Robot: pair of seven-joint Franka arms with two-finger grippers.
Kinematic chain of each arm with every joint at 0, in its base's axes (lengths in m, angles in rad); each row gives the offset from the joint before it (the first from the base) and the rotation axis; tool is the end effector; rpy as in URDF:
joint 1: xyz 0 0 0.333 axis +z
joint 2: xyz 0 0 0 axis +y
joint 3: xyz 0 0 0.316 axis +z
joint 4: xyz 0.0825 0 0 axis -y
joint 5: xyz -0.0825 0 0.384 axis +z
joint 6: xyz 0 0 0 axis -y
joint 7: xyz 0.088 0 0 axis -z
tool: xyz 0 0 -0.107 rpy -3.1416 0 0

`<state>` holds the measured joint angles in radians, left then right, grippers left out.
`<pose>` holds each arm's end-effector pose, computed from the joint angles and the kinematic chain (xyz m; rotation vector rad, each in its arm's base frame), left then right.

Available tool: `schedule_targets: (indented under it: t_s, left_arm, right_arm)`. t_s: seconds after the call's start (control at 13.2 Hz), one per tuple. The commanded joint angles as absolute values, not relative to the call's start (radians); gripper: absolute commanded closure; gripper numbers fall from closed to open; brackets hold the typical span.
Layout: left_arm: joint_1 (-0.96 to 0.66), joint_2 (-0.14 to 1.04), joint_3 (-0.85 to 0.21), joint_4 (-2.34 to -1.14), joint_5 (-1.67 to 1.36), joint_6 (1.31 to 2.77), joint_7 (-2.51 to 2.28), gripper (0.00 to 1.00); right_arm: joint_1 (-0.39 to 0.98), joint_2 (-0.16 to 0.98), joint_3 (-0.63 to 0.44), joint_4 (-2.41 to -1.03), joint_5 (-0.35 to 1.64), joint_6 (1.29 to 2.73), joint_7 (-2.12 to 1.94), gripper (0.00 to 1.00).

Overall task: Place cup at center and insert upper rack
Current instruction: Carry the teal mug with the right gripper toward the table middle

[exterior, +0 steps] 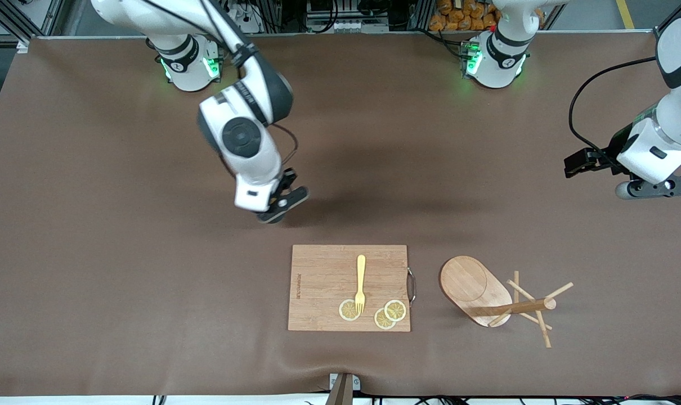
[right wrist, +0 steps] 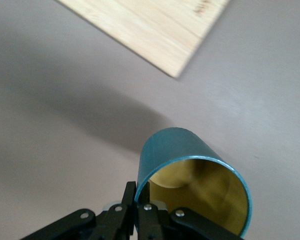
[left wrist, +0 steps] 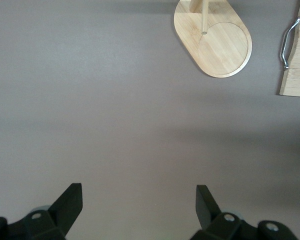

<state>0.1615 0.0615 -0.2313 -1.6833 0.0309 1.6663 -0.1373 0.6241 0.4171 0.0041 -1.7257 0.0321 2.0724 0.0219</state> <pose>0.5723 -0.0337 0.5455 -3.1135 -0.0985 0.1164 0.5261 0.3839 0.3371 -2.9989 -0.9106 0.1192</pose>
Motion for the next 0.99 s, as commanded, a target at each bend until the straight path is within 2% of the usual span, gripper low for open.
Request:
schedule_targets:
  t_s: [0.0, 0.46, 0.91]
  left_arm:
    - [0.170, 0.057, -0.236, -1.690, 0.012, 1.671, -0.146, 0.00]
    - [0.181, 0.052, -0.232, -1.689, 0.014, 1.672, -0.146, 0.00]
    - [0.192, 0.054, -0.230, -1.689, 0.014, 1.684, -0.144, 0.00]
  right_arm:
    - [0.716, 0.431, -0.012, -1.717, 0.034, 2.097, 0.081, 1.00]
    - [0.902, 0.512, -0.011, -1.640, 0.034, 2.095, 0.228, 1.00]
    - [1.015, 0.594, -0.012, -1.594, 0.025, 2.095, 0.294, 1.00]
